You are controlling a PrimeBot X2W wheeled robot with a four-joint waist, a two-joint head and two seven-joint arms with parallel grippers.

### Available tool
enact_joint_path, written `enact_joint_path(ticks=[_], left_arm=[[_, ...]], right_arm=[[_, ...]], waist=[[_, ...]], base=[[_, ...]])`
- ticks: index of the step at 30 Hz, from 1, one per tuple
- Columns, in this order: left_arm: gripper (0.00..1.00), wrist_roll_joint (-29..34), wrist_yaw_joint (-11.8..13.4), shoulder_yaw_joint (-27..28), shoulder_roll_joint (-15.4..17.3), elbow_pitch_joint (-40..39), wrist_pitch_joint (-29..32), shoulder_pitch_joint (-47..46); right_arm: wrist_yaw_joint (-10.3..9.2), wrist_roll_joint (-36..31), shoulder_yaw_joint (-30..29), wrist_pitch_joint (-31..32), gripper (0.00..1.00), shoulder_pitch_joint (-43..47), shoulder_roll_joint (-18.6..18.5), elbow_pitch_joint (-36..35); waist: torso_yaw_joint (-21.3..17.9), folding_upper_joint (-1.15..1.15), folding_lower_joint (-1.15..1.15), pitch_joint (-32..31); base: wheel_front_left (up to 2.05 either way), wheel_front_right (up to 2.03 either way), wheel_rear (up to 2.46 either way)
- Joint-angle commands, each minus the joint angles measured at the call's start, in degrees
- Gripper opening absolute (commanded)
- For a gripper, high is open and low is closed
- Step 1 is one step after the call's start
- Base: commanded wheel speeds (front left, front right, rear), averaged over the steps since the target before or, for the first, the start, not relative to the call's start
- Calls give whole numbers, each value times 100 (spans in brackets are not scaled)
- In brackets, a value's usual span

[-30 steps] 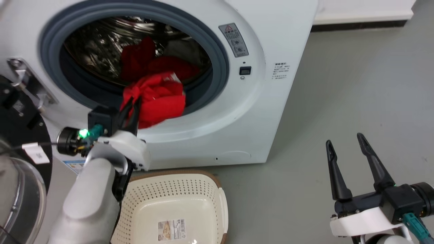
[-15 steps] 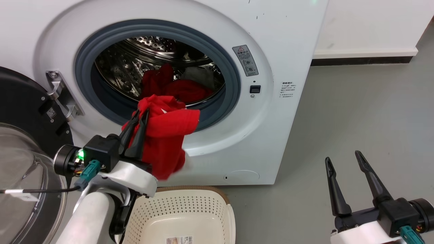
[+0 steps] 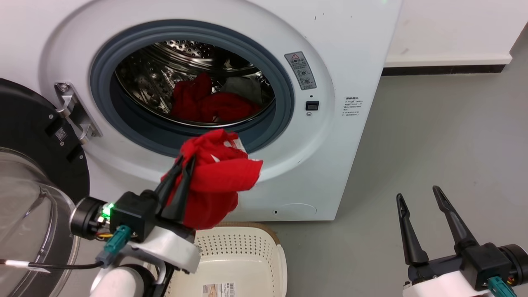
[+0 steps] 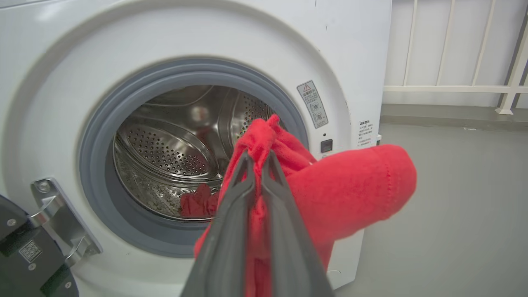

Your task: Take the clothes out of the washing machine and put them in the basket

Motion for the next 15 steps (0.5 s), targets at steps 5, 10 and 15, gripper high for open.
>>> enact_joint_path(ticks=[5,10,15], left_arm=[[0,-72,-95,-175,-29,166,-22,206],[0,-122,-197,-323,-101,572,-137,214],[0,-181,-310,-404,-221,1244,-348,14]], right_arm=[[-4,-11,-34,-12,100,-181,3,-53],[-4,-63,-62,-12,100,-414,3,-107],[-4,-91,-65,-12,100,-720,3,-186]], waist=[[-9,0,0,317],[-28,0,0,755],[-91,0,0,1328]], base=[[0,0,0],[0,0,0],[0,0,0]])
